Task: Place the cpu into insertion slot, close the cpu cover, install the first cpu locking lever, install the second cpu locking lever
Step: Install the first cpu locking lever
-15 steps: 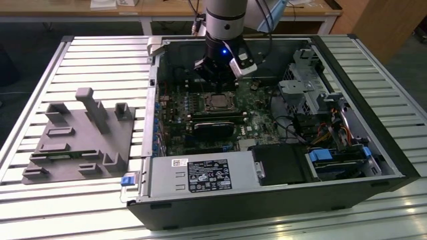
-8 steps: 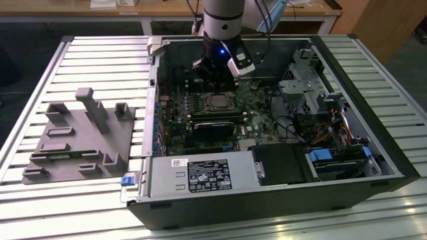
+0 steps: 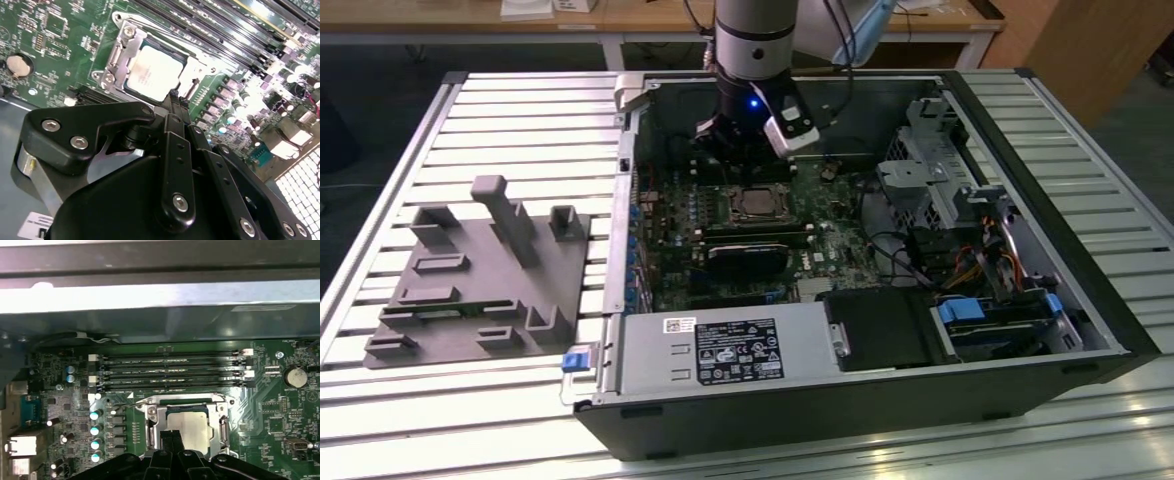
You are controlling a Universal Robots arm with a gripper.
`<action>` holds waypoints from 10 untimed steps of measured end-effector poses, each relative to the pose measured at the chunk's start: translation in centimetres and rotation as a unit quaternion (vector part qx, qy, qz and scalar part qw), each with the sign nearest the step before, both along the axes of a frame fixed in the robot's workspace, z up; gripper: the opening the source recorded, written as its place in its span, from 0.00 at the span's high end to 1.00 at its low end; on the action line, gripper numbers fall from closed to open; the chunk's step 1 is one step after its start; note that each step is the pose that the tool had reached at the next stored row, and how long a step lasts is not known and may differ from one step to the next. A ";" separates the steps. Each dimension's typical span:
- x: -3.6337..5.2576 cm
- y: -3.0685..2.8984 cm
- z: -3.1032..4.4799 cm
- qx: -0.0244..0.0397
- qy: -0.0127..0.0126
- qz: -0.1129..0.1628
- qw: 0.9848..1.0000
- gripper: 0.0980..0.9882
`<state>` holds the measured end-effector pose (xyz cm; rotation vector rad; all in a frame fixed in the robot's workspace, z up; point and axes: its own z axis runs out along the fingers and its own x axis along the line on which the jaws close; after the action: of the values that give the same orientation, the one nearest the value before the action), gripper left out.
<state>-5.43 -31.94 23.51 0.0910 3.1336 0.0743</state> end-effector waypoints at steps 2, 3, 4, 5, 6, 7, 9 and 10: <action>-0.31 0.00 0.00 0.000 0.000 0.000 1.000 0.99; -0.45 0.00 0.00 0.000 0.000 0.000 1.000 0.99; -0.60 0.00 0.00 0.000 0.000 0.000 1.000 0.99; -0.76 0.00 0.00 0.000 0.000 0.000 1.000 0.99; -0.91 0.00 0.00 0.000 0.000 0.000 1.000 0.99; -1.05 0.00 0.00 0.000 0.000 0.000 1.000 0.99; -1.34 0.00 0.00 0.000 0.000 0.000 1.000 0.99; -1.48 0.00 0.00 0.000 0.000 0.000 1.000 0.99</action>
<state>-6.91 -31.94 23.51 0.0911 3.1335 0.0744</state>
